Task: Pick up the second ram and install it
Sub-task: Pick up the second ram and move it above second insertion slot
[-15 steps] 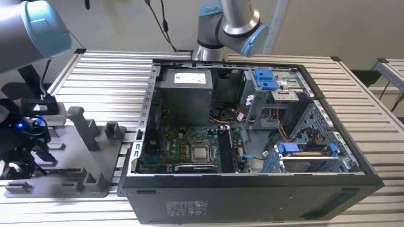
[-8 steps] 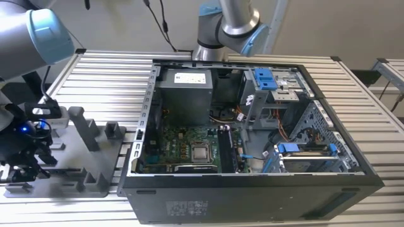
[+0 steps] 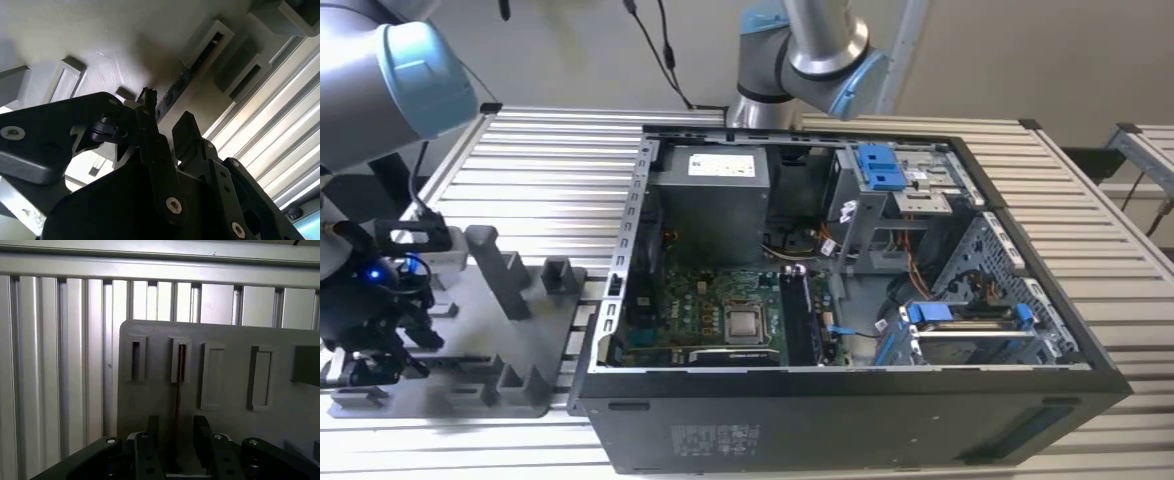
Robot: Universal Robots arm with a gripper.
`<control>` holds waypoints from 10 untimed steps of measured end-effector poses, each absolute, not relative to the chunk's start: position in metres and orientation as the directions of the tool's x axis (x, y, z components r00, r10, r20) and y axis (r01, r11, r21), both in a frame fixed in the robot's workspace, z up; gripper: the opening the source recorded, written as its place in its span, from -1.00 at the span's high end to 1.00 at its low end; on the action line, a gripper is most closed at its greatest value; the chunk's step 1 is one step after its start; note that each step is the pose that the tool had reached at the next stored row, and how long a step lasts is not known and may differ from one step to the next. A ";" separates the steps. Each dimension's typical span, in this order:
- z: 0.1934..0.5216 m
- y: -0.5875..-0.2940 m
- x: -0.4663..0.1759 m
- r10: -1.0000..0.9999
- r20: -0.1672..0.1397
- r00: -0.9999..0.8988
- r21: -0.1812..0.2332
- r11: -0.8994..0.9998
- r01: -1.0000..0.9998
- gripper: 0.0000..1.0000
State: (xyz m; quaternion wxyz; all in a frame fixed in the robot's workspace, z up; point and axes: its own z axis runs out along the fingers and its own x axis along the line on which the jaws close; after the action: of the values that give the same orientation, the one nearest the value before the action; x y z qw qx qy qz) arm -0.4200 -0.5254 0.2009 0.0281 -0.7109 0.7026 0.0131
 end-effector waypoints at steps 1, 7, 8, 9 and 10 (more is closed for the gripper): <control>0.200 -0.525 -0.420 -0.998 -0.058 0.012 -0.022 -0.011 -1.000 0.16; 0.198 -0.525 -0.420 -0.998 -0.058 0.012 -0.021 -0.011 -1.000 0.16; 0.197 -0.525 -0.420 -0.998 -0.058 0.012 -0.022 -0.011 -1.000 0.16; 0.197 -0.525 -0.420 -0.998 -0.058 0.012 -0.022 -0.011 -1.000 0.16; 0.197 -0.525 -0.420 -0.998 -0.058 0.012 -0.021 -0.011 -1.000 0.16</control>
State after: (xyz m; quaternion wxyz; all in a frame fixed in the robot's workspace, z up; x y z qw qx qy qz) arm -0.4201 -0.5254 0.1973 0.0279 -0.7109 0.7026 0.0130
